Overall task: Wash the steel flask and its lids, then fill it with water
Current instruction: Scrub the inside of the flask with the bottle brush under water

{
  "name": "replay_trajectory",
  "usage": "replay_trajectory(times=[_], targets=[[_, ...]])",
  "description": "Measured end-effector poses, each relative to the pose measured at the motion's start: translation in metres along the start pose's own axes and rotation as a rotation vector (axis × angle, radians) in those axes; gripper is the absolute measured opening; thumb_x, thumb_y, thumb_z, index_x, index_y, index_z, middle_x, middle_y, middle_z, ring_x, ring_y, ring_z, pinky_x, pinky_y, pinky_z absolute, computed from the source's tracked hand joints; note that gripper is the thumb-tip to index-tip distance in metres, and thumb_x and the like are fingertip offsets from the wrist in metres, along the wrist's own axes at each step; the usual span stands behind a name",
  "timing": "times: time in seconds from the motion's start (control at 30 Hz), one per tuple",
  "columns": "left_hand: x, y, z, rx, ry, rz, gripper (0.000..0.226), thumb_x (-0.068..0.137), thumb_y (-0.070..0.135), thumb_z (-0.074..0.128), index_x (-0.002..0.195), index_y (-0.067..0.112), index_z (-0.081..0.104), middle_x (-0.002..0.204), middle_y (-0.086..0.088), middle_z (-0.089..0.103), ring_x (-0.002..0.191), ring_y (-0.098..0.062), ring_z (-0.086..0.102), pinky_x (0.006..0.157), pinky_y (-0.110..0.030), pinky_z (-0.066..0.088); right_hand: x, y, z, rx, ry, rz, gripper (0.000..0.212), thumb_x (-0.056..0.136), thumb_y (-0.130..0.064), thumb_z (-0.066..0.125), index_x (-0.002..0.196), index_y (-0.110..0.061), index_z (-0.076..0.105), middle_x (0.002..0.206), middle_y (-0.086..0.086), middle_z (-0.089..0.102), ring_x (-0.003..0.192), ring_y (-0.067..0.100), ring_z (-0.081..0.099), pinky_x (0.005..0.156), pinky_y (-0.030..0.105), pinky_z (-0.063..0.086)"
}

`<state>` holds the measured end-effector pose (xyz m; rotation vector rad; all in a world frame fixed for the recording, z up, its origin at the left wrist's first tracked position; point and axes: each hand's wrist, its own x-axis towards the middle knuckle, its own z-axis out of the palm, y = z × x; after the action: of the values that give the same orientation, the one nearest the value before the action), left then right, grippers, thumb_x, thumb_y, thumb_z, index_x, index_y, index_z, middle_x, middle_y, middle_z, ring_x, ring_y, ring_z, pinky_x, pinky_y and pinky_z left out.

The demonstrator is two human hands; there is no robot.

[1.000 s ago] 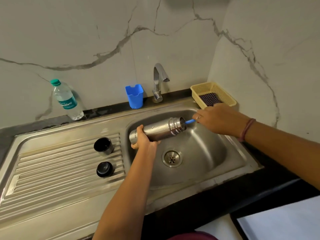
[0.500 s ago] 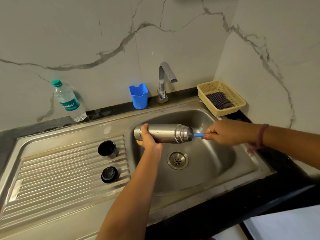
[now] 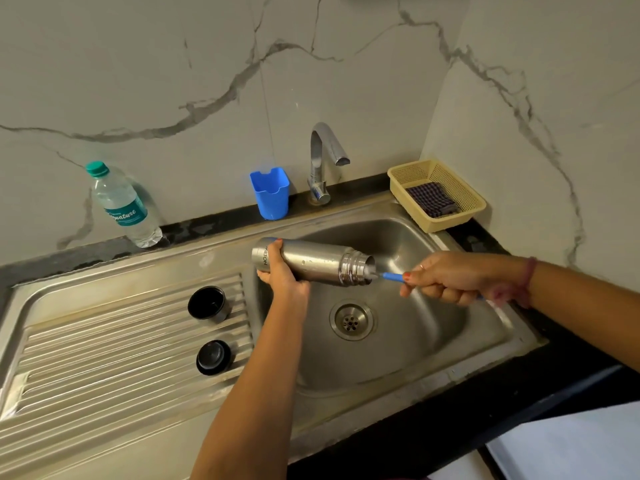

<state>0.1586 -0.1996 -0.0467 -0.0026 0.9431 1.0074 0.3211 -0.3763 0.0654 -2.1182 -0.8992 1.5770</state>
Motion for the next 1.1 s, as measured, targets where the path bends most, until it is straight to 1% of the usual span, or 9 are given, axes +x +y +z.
replay_trajectory(times=[0.17,0.27,0.37,0.57,0.67,0.8,0.87,1.0,1.1], targets=[[0.004,0.006,0.0,-0.001,0.023,0.025,0.091,0.078,0.018,0.078,0.147,0.039,0.022,0.115,-0.011,0.058,0.096,-0.03,0.065,0.088,-0.062,0.053,-0.004,0.024,0.015,-1.134,0.558,-0.318,0.031,0.102,-0.032,0.035,0.116,-0.021,0.061,0.062,-0.009,0.046,0.046,0.004,0.035,0.044,0.015,0.026],[0.003,0.0,-0.001,0.007,0.027,0.011,0.094,0.079,0.017,0.078,0.149,0.039,0.019,0.113,-0.012,0.057,0.096,-0.031,0.064,0.087,-0.06,0.054,0.009,0.033,0.033,-1.338,0.737,-0.488,0.033,0.093,-0.022,0.046,0.115,-0.011,0.067,0.059,-0.002,0.055,0.037,0.008,0.036,0.034,0.02,0.03],[0.002,-0.005,-0.004,0.028,0.015,0.021,0.094,0.081,0.017,0.076,0.151,0.039,0.017,0.109,-0.011,0.056,0.095,-0.031,0.064,0.078,-0.054,0.058,0.024,0.028,0.042,-1.176,0.673,-0.392,0.033,0.101,-0.027,0.035,0.123,-0.016,0.057,0.063,-0.005,0.051,0.046,0.01,0.043,0.041,0.024,0.034],[-0.002,-0.004,-0.009,0.061,-0.031,-0.096,0.077,0.074,0.023,0.081,0.139,0.018,0.04,0.116,-0.017,0.064,0.099,-0.034,0.067,0.061,-0.048,0.059,0.003,0.012,0.01,-0.642,0.302,-0.25,0.027,0.102,-0.031,0.04,0.101,-0.024,0.066,0.079,-0.012,0.053,0.069,0.004,0.051,0.06,0.02,0.036],[-0.008,-0.011,-0.008,0.056,-0.073,-0.11,0.062,0.079,0.025,0.077,0.132,0.014,0.045,0.113,-0.017,0.066,0.1,-0.034,0.066,0.075,-0.051,0.057,-0.004,0.009,0.011,-0.691,0.316,-0.218,0.031,0.103,-0.031,0.038,0.105,-0.02,0.066,0.086,-0.011,0.057,0.076,0.006,0.056,0.066,0.019,0.042],[-0.008,-0.021,-0.004,0.028,-0.095,-0.117,0.059,0.081,0.027,0.075,0.131,0.014,0.046,0.114,-0.018,0.065,0.103,-0.035,0.064,0.09,-0.053,0.053,0.009,0.016,0.042,-1.132,0.61,-0.311,0.034,0.105,-0.033,0.029,0.127,-0.018,0.049,0.066,-0.008,0.04,0.054,0.005,0.039,0.047,0.019,0.027],[-0.006,-0.022,-0.003,0.023,-0.089,-0.105,0.058,0.081,0.028,0.074,0.129,0.014,0.047,0.115,-0.018,0.064,0.105,-0.035,0.063,0.09,-0.053,0.053,0.01,0.021,0.039,-1.127,0.611,-0.333,0.034,0.105,-0.034,0.028,0.127,-0.019,0.048,0.065,-0.008,0.041,0.053,0.005,0.04,0.047,0.02,0.029],[-0.004,-0.024,-0.004,0.028,-0.079,-0.095,0.053,0.082,0.032,0.073,0.125,0.012,0.049,0.112,-0.017,0.064,0.104,-0.033,0.063,0.085,-0.05,0.054,-0.004,0.018,0.01,-0.65,0.333,-0.235,0.03,0.103,-0.033,0.036,0.105,-0.017,0.062,0.07,-0.011,0.047,0.06,0.001,0.044,0.054,0.017,0.032],[-0.002,-0.032,-0.002,0.017,-0.058,-0.079,0.056,0.083,0.04,0.072,0.126,0.012,0.05,0.112,-0.016,0.064,0.103,-0.033,0.063,0.087,-0.052,0.054,-0.015,0.017,-0.004,-0.012,0.021,-0.012,0.029,0.102,-0.028,0.041,0.104,-0.009,0.063,0.058,-0.008,0.037,0.04,0.002,0.028,0.036,0.015,0.024]])
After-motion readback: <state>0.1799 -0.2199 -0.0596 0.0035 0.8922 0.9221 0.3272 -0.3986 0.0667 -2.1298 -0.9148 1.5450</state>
